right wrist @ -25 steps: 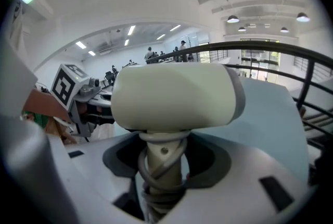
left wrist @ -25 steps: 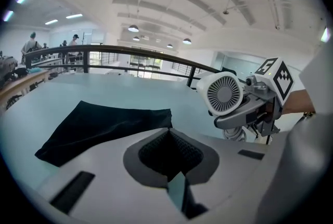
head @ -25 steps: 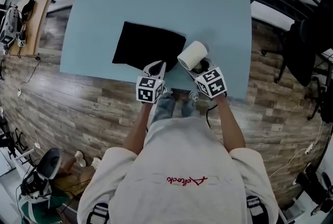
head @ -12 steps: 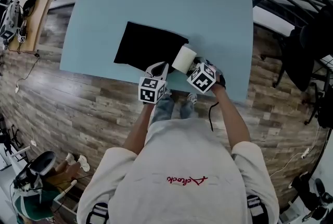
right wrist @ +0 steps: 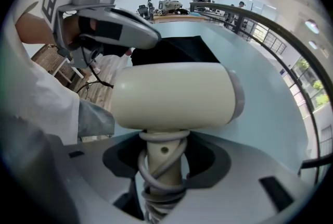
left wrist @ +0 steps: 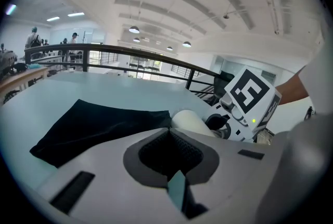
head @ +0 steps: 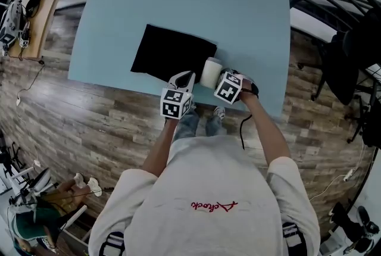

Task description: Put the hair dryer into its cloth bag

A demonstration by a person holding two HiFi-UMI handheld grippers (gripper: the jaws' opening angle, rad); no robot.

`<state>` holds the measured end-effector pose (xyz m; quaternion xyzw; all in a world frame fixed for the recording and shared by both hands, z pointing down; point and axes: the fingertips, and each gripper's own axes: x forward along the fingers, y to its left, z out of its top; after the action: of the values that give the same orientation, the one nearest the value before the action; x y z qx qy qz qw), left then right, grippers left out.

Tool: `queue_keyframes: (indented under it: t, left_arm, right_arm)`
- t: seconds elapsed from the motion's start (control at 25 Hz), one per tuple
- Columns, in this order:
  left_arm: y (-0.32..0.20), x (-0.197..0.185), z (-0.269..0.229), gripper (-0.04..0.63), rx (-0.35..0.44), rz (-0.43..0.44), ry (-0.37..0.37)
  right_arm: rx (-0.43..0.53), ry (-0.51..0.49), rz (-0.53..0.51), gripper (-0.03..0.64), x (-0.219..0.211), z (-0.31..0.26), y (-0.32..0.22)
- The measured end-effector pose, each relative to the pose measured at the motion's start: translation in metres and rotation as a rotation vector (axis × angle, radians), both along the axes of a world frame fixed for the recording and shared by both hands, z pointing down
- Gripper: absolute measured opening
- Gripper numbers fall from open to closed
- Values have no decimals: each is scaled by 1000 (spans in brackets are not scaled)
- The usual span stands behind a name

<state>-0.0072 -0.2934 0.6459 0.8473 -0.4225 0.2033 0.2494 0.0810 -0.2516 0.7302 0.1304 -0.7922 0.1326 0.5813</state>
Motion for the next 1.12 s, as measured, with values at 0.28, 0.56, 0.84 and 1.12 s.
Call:
queue_keyframes:
  t: [0.28,0.56,0.84,1.12]
  left_arm:
    - [7,6,-2,12,15,49,-23]
    - [15,7,3,12,-1,67,-15]
    - [15,8,-1,12,12,59,3]
    - [15,12,-4,12,17,79,10]
  right_arm:
    - [-111,1,-1,229,-3,4,2]
    - [-100,15,8,229,3,-5,-19]
    - [-126,6,13,229,-9,-2,-19]
    - [-156,15,9,229,-14,8,-11]
